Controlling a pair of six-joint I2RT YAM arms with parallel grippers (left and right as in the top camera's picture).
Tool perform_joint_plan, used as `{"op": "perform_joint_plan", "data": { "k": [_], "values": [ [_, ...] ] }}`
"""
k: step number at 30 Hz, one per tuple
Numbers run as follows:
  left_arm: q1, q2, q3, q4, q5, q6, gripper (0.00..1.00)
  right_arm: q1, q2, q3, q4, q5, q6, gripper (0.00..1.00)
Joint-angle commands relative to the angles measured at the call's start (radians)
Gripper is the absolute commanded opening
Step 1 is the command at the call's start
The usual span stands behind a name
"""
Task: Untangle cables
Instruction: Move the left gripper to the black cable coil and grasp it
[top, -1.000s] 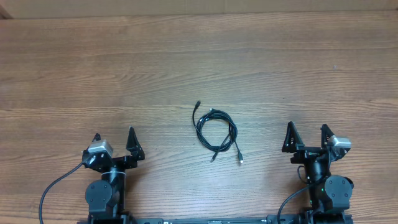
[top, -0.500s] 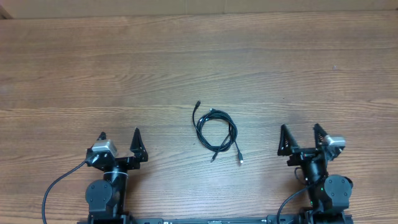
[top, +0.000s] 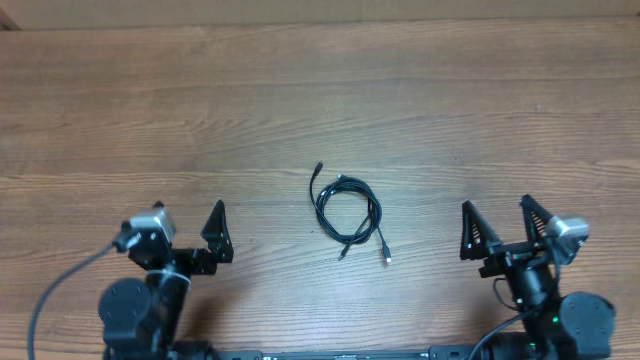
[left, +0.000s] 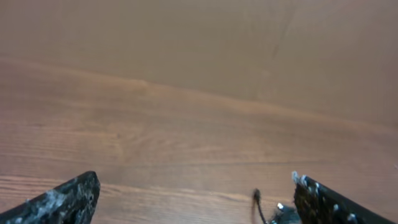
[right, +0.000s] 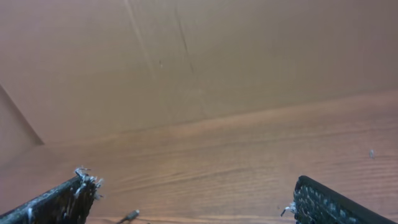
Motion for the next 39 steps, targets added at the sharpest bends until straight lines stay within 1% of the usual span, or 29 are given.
{"op": "perform_joint_plan", "data": {
  "k": [1,2,8,10,11,13,14,16,18,19,22,23,24,25,26,27,28,30,31,33,34,35,37,39],
  "values": [
    [-0.006,0.15,0.178,-0.062,0.067,0.02,1.0,-0.003,0.128,0.165,-0.061,-0.01,0.0,1.0],
    [-0.006,0.225,0.259,-0.118,0.069,0.02,1.0,-0.003,0.183,0.232,-0.101,-0.01,0.0,1.0],
    [-0.007,0.495,0.536,-0.348,0.088,0.032,1.0,-0.003,0.431,0.53,-0.323,-0.01,0.0,1.0],
    [-0.009,0.584,0.624,-0.422,0.098,0.056,1.0,-0.003,0.503,0.615,-0.397,-0.01,0.0,1.0],
    [-0.019,0.661,0.697,-0.48,0.094,0.096,1.0,-0.003,0.566,0.69,-0.465,-0.01,-0.001,1.0],
    [-0.033,0.739,0.772,-0.537,0.094,0.138,1.0,-0.003,0.642,0.777,-0.543,-0.01,-0.001,1.0],
    [-0.053,0.825,0.85,-0.594,0.094,0.163,1.0,-0.003,0.703,0.842,-0.599,-0.01,-0.001,1.0],
    [-0.082,0.919,0.924,-0.651,0.095,0.162,1.0,-0.003,0.785,0.917,-0.669,-0.01,-0.001,1.0],
    [-0.118,1.006,0.974,-0.689,0.096,0.158,1.0,-0.003,0.834,0.946,-0.702,-0.003,-0.011,1.0],
    [-0.154,1.079,0.987,-0.701,0.116,0.15,1.0,-0.003,0.868,0.948,-0.704,0.031,-0.016,1.0],
    [-0.185,1.162,0.987,-0.698,0.131,0.145,0.99,-0.003,0.919,0.948,-0.702,0.026,-0.014,1.0],
    [-0.192,1.201,0.987,-0.687,0.174,0.105,1.0,-0.003,0.939,0.948,-0.703,0.012,-0.015,1.0],
    [-0.195,1.223,0.987,-0.705,0.201,0.108,1.0,-0.003,0.946,0.948,-0.705,0.009,-0.014,1.0],
    [-0.201,1.264,0.987,-0.703,0.293,0.171,0.86,-0.003,0.964,0.948,-0.709,0.009,-0.014,1.0],
    [-0.208,1.291,0.987,-0.699,0.364,0.222,0.64,-0.003,0.976,0.948,-0.709,0.009,-0.007,1.0],
    [-0.213,1.311,0.987,-0.698,0.382,0.227,0.54,-0.003,0.982,0.948,-0.71,0.009,0.003,1.0],
    [-0.227,1.36,0.987,-0.703,0.352,0.13,0.44,-0.003,0.994,0.948,-0.713,0.009,0.027,1.0],
    [-0.25,1.419,0.986,-0.716,0.288,0.007,0.41,-0.003,1.006,0.948,-0.716,0.009,0.045,1.0],
    [-0.266,1.453,0.986,-0.718,0.265,-0.032,0.41,-0.003,1.011,0.948,-0.716,0.008,0.053,1.0],
    [-0.303,1.513,0.986,-0.71,0.261,-0.086,0.43,-0.003,1.015,0.948,-0.716,0.009,0.053,1.0],
    [-0.332,1.547,0.986,-0.702,0.256,-0.11,0.49,-0.003,1.018,0.948,-0.717,0.008,0.053,1.0],
    [-0.354,1.569,0.986,-0.699,0.237,-0.142,0.5,-0.003,1.018,0.948,-0.72,0.009,0.053,1.0],
    [-0.405,1.619,0.986,-0.694,0.18,-0.216,0.5,-0.003,1.018,0.948,-0.724,0.009,0.053,0.96],
    [-0.442,1.654,0.986,-0.676,0.159,-0.273,0.5,-0.003,1.018,0.948,-0.725,0.009,0.053,0.94]
  ]
}}
